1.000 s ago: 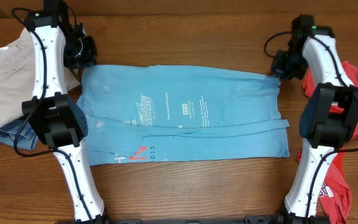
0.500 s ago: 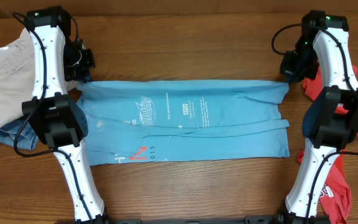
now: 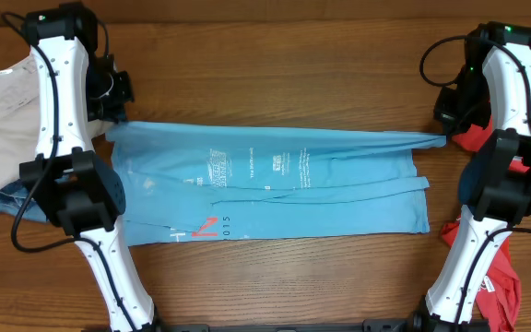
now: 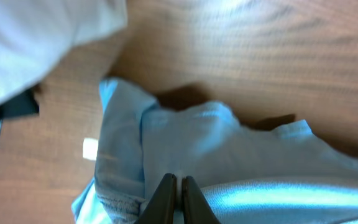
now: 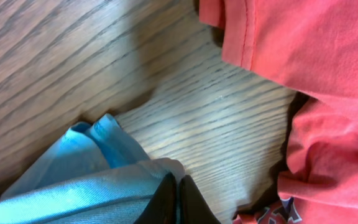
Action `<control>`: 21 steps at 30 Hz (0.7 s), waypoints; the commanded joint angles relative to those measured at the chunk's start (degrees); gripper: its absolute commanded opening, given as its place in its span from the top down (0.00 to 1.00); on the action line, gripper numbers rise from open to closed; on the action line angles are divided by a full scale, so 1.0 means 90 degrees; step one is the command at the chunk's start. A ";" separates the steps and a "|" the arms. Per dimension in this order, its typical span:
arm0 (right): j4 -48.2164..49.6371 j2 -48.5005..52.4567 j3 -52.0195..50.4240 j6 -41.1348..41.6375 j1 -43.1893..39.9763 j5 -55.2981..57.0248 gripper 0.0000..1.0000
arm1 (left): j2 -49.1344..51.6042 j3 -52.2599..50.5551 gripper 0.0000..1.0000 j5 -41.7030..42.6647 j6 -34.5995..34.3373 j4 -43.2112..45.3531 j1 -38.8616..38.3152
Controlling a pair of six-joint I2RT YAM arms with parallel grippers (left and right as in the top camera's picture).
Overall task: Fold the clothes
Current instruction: 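Fold the far edge toward the near side with both grippers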
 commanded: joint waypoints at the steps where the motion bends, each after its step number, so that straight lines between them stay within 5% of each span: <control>1: -0.0185 -0.0449 0.0204 -0.0270 0.0022 -0.0172 0.96 | -0.0539 -0.0738 0.96 -0.0350 -0.0117 -0.0005 0.0058; 6: -0.0328 -0.0459 0.0185 -0.0546 0.0163 -0.0508 0.96 | -0.1025 -0.1554 0.96 -0.1120 -0.0537 0.0019 0.0078; 21: -0.0328 -0.1481 -0.1248 -0.0515 0.0146 -0.0503 0.96 | -0.1115 -0.2174 0.96 -0.1270 -0.0551 0.0066 0.0078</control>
